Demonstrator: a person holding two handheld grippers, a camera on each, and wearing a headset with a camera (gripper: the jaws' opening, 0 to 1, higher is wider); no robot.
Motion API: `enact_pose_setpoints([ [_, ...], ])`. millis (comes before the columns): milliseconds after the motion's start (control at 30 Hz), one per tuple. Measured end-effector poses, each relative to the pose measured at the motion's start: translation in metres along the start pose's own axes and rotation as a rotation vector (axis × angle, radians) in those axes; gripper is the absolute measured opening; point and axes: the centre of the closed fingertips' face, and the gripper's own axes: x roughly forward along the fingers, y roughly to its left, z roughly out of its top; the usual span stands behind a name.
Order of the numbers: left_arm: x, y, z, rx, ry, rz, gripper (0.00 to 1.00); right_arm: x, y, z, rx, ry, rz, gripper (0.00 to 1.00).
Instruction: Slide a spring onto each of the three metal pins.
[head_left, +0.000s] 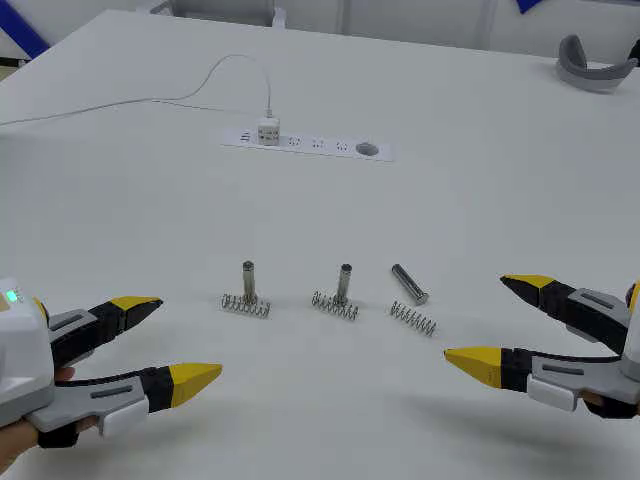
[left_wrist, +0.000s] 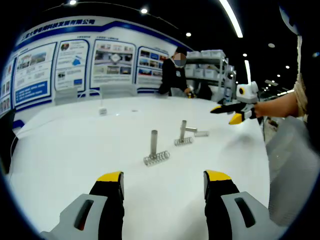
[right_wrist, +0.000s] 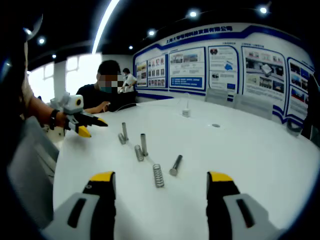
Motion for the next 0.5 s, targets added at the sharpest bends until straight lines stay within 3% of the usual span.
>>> enact_pose_setpoints([
  [500,-0.0007,0.0029,0.0026,0.001,-0.002,0.009,0.65,0.0009,-0.0063,-0.0018,0.001,0.016,-0.017,0.71],
])
